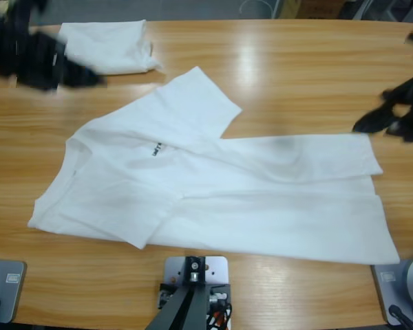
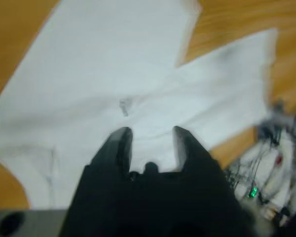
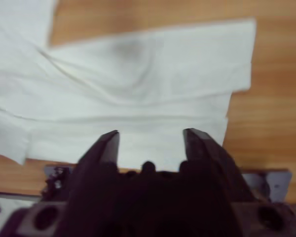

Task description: Fold clothes

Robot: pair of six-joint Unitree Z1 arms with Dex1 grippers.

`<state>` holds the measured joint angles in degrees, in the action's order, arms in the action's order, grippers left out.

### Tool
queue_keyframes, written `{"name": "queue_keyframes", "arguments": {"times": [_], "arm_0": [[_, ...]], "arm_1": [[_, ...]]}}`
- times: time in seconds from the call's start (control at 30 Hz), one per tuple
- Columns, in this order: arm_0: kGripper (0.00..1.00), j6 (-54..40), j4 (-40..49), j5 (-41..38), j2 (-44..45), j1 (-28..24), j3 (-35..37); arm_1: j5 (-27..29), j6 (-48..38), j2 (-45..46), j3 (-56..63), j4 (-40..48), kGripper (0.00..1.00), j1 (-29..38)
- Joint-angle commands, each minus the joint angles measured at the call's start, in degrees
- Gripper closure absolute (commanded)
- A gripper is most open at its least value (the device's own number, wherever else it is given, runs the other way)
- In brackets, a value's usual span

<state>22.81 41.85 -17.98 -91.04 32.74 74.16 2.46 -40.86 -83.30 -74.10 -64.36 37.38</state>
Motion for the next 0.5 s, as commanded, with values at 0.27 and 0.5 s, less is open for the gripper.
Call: {"name": "queue_keyframes", "arguments": {"times": [0.27, 0.5], "arm_0": [[0.238, -22.25, 32.71, -4.98, -45.05, -7.01, 64.41], [0.256, -15.26, 38.15, 4.27, -56.94, -5.50, 80.57]], "arm_1": [[-15.27, 18.41, 6.72, 13.95, 19.69, 0.000, -23.67], [-20.21, 18.53, 3.23, 19.03, 26.55, 0.007, -24.81]]}}
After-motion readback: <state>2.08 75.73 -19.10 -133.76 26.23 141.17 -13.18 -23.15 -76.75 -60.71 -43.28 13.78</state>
